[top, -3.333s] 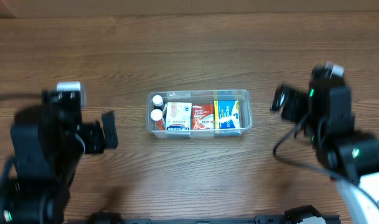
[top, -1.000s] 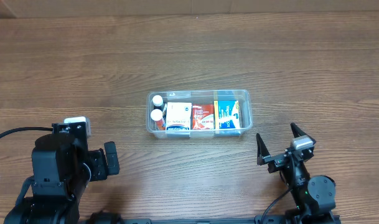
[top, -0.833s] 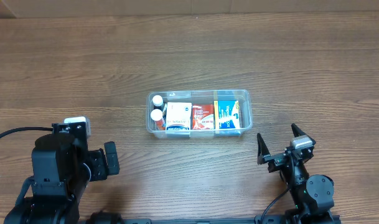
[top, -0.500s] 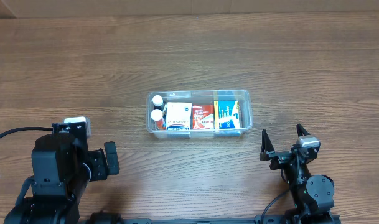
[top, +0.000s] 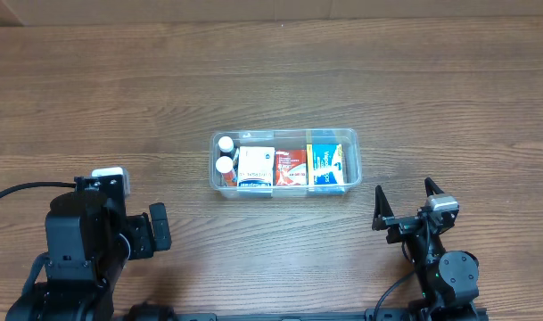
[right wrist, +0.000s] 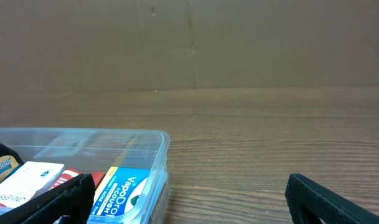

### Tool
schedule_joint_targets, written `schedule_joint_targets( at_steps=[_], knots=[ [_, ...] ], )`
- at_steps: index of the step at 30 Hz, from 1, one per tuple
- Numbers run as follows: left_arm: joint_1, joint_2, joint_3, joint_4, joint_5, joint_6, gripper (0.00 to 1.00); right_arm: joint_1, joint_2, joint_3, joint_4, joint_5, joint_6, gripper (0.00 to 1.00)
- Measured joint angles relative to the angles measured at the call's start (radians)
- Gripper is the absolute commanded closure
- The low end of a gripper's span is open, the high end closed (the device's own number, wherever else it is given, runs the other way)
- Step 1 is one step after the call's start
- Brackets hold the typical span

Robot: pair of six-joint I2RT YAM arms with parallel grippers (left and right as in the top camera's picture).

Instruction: Pack container

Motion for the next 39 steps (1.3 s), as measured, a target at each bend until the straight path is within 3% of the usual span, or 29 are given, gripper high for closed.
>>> schedule_joint_targets(
  at_steps=[18, 23, 26, 32, 39],
  knots=[
    [0.0, -0.003, -0.001, -0.007, -0.014, 0.01, 0.0, 0.0, 0.0, 0.0, 0.0, 0.0, 0.003, 0.0],
    [0.031, -0.115, -0.083, 0.073, -0.028, 0.038, 0.0, 0.0, 0.0, 0.0, 0.0, 0.0, 0.003, 0.0],
    [0.056, -0.268, -0.219, 0.227, -0.033, 0.051, 0.0, 0.0, 0.0, 0.0, 0.0, 0.0, 0.003, 0.0],
    [0.084, -0.547, -0.61, 0.822, -0.042, 0.066, 0.0, 0.0, 0.0, -0.002, -0.001, 0.0, 0.002, 0.0],
    [0.085, -0.664, -0.975, 1.316, -0.041, 0.08, 0.0, 0.0, 0.0, -0.002, 0.0, 0.0, 0.003, 0.0]
  ],
)
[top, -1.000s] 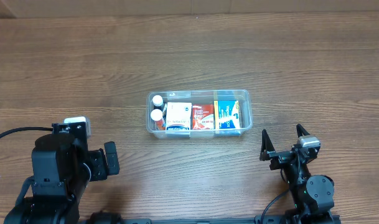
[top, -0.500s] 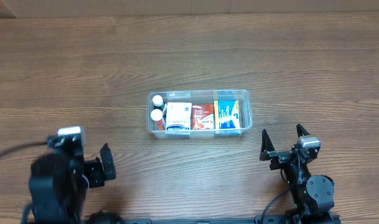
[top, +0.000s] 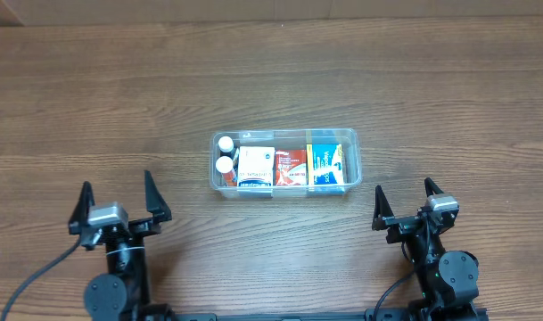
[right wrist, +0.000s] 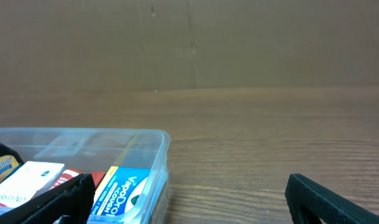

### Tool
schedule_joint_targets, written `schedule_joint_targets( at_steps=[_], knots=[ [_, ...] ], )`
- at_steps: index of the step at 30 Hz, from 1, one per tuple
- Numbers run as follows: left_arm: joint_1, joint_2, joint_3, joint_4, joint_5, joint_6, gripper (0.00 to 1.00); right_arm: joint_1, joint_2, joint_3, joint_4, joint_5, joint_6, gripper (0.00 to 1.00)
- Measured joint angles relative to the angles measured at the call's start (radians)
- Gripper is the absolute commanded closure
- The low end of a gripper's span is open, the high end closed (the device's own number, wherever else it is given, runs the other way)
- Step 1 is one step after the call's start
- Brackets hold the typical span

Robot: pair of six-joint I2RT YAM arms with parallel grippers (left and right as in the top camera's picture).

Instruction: Pack container

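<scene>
A clear plastic container [top: 354,152] sits mid-table. Inside it are two small white-capped bottles [top: 225,153] at the left, a white-and-blue box [top: 255,167], a red box [top: 290,166] and a blue-and-yellow box [top: 324,165]. My left gripper [top: 117,199] rests open near the front left, well apart from the container. Open too, my right gripper [top: 403,198] stands at the front right, nothing between its fingers. The right wrist view shows the container's corner [right wrist: 159,155] and the blue-and-yellow box [right wrist: 117,193] behind my left finger [right wrist: 58,202].
A brown cardboard wall [right wrist: 189,43] stands behind the wooden table [top: 431,80]. A black cable [top: 39,272] runs from the left arm to the front left edge.
The left arm has settled from a raised, turned pose at the front left to a low rest pose, its gripper open and pointing away from the front edge. The right arm and the container are unchanged.
</scene>
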Motion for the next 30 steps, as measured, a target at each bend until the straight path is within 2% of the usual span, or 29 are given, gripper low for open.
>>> schedule_joint_targets(
  at_steps=[8, 16, 30],
  knots=[
    [0.0, -0.059, -0.149, 0.044, 0.042, 0.032, 0.0, 0.0, 0.0, 0.0, 0.0, 0.0, 0.0, 0.0],
    [0.0, -0.062, -0.159, -0.124, 0.148, 0.099, 0.0, 0.0, 0.0, 0.0, 0.0, 0.0, 0.0, 0.0],
    [0.0, -0.064, -0.158, -0.127, 0.163, 0.096, 0.0, 0.0, 0.0, 0.0, 0.0, 0.0, 0.0, 0.0]
  ],
)
